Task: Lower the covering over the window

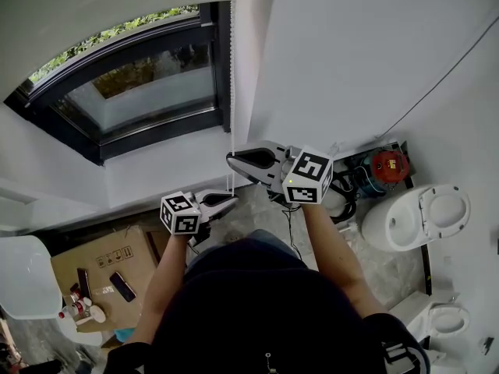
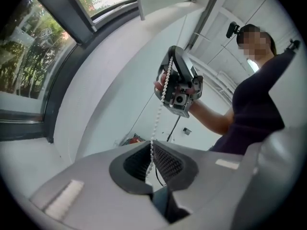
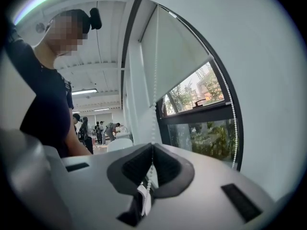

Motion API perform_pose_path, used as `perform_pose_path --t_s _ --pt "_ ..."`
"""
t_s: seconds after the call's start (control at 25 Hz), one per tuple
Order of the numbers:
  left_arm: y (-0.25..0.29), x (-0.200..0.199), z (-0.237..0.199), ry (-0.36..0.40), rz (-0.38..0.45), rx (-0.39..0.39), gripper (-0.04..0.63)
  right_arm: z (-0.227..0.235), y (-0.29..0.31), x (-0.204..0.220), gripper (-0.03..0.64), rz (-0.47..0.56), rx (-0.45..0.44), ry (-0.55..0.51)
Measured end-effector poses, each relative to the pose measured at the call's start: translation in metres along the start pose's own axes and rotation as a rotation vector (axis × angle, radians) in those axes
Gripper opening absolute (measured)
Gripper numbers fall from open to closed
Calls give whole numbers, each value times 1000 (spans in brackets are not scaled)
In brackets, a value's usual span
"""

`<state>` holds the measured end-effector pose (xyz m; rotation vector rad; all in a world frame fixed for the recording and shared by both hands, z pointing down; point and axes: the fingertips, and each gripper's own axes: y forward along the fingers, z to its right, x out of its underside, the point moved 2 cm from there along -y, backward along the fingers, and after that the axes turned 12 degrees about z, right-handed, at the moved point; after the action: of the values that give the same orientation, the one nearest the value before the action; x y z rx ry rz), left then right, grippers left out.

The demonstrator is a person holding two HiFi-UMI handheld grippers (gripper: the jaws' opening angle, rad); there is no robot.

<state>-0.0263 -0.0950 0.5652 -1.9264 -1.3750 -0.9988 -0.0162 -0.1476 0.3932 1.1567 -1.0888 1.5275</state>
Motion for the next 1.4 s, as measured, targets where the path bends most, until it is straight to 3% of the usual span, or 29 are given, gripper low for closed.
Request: perform_pose_path --t_s 0.16,0.32,0.48,0.6,0.76,1.12,1.24,1.4 --pt "-1 -1 -3 2 11 -15 21 1 0 1 15 -6 2 -3" --pt "-1 11 -5 20 -55 -20 22 1 2 15 14 -66 -1 -21" --pt "-2 20 -6 -20 -49 -30 23 2 0 23 14 -66 7 11" --pt "-6 33 -8 -7 -113 -42 22 2 2 38 14 -137 5 -11" --pt "-9 44 -9 -17 -144 -58 22 3 -1 50 14 -129 17 33" --pt "-13 41 -10 6 -139 -68 23 1 5 52 14 -142 18 15" --pt "-14 31 -8 6 -105 -55 121 2 5 53 14 -131 21 22" --pt "-23 -2 -9 58 -24 -83 123 4 4 56 14 -144 26 26"
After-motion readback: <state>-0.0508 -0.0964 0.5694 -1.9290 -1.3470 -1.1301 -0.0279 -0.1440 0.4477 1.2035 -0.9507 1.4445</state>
